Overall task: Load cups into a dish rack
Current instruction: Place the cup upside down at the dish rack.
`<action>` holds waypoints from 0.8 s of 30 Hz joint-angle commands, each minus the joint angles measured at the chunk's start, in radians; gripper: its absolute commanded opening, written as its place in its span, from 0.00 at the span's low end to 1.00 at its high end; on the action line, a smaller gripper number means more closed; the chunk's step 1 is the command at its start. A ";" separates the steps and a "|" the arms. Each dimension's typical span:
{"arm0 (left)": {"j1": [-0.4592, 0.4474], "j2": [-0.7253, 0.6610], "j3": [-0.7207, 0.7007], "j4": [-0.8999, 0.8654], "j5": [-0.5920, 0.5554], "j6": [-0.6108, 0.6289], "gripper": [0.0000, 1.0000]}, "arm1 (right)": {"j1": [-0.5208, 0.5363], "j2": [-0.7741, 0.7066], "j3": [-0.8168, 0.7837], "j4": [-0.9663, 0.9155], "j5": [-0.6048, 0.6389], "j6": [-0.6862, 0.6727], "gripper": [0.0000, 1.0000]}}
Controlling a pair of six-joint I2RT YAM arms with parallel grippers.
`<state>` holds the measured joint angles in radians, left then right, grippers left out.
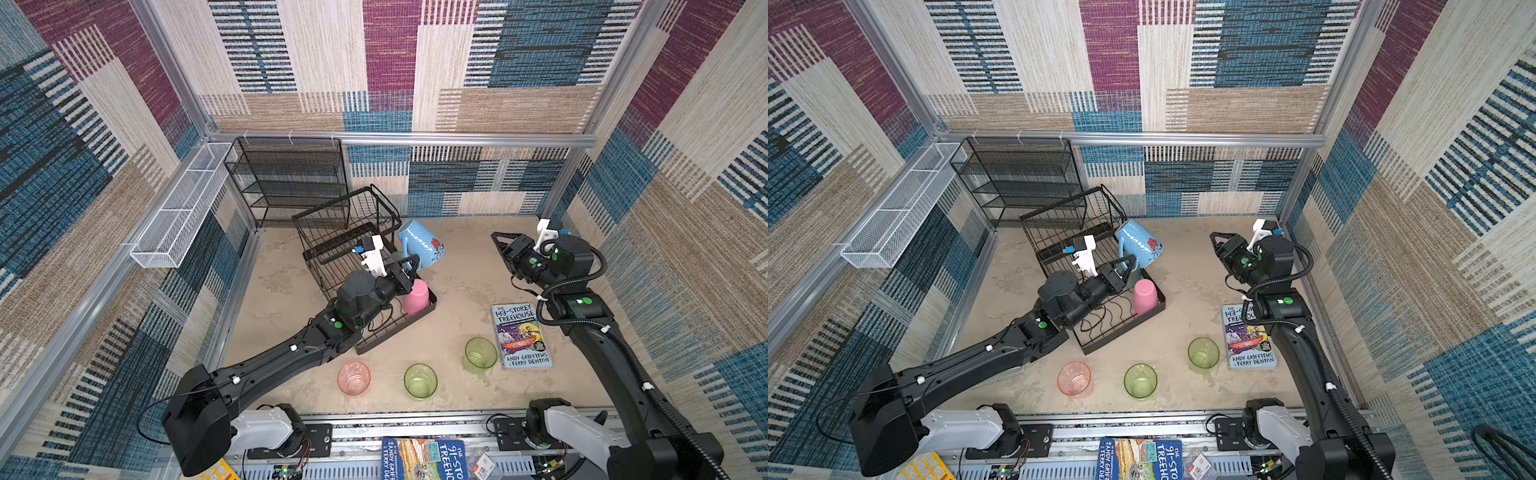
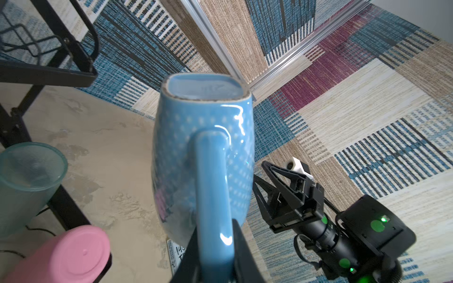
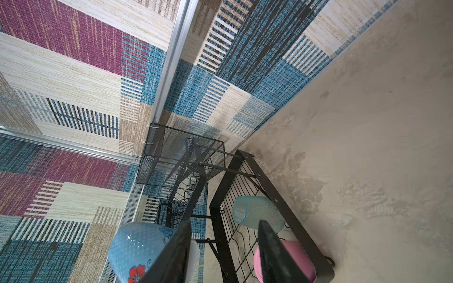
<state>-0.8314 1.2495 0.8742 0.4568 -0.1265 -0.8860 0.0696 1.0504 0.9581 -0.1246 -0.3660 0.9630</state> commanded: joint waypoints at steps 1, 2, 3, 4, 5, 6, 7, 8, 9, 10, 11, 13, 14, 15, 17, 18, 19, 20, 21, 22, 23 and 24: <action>0.002 -0.043 -0.027 0.005 -0.049 0.061 0.03 | 0.001 -0.001 0.010 0.011 0.004 -0.041 0.48; 0.002 -0.055 -0.035 -0.007 -0.055 0.068 0.03 | 0.000 0.002 0.012 0.009 0.003 -0.047 0.48; 0.002 -0.070 -0.046 -0.023 -0.062 0.076 0.02 | 0.000 0.005 0.015 0.006 0.001 -0.053 0.48; 0.002 -0.084 -0.056 -0.039 -0.069 0.083 0.02 | 0.000 0.009 0.016 0.005 -0.001 -0.058 0.48; 0.002 -0.096 -0.066 -0.050 -0.075 0.087 0.02 | 0.001 0.011 0.017 0.003 -0.004 -0.065 0.48; 0.002 -0.111 -0.079 -0.062 -0.082 0.094 0.02 | -0.001 0.015 0.021 0.002 -0.006 -0.070 0.48; 0.001 -0.125 -0.091 -0.076 -0.088 0.100 0.02 | 0.000 0.020 0.022 0.000 -0.007 -0.076 0.48; 0.001 -0.137 -0.101 -0.085 -0.092 0.106 0.02 | 0.001 0.023 0.024 0.000 -0.007 -0.080 0.47; 0.001 -0.150 -0.112 -0.097 -0.095 0.112 0.02 | 0.001 0.025 0.025 -0.001 -0.008 -0.085 0.47; 0.000 -0.163 -0.124 -0.113 -0.099 0.114 0.02 | 0.001 0.028 0.024 -0.001 -0.009 -0.088 0.47; 0.000 -0.174 -0.135 -0.121 -0.104 0.116 0.02 | 0.001 0.030 0.027 -0.001 -0.009 -0.090 0.47; 0.000 -0.197 -0.159 -0.138 -0.110 0.125 0.02 | 0.000 0.035 0.029 -0.003 -0.009 -0.095 0.47; 0.001 -0.204 -0.166 -0.145 -0.113 0.133 0.02 | 0.001 0.036 0.030 -0.002 -0.009 -0.096 0.47; 0.000 -0.217 -0.175 -0.156 -0.119 0.142 0.02 | -0.001 0.039 0.031 -0.001 -0.009 -0.098 0.47; -0.004 -0.237 -0.200 -0.168 -0.135 0.163 0.02 | 0.000 0.044 0.034 -0.001 -0.013 -0.101 0.47; -0.005 -0.248 -0.210 -0.168 -0.144 0.171 0.02 | 0.000 0.046 0.034 -0.001 -0.012 -0.102 0.47; -0.006 -0.255 -0.227 -0.169 -0.154 0.181 0.02 | 0.000 0.048 0.034 -0.002 -0.011 -0.104 0.47; -0.007 -0.265 -0.241 -0.170 -0.166 0.192 0.02 | 0.001 0.050 0.034 -0.002 -0.012 -0.105 0.47; -0.010 -0.272 -0.254 -0.170 -0.178 0.200 0.02 | 0.001 0.051 0.033 -0.001 -0.011 -0.106 0.47; -0.011 -0.277 -0.268 -0.169 -0.191 0.209 0.02 | 0.001 0.055 0.031 0.000 -0.013 -0.106 0.47; -0.014 -0.282 -0.282 -0.168 -0.206 0.216 0.02 | 0.001 0.058 0.030 0.001 -0.013 -0.108 0.47; -0.016 -0.283 -0.295 -0.159 -0.218 0.225 0.02 | 0.001 0.060 0.031 0.001 -0.014 -0.108 0.47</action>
<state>-0.8440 0.9771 0.6003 0.2459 -0.2855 -0.7227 0.0696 1.1053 0.9825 -0.1326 -0.3668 0.8688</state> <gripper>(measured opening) 0.188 0.471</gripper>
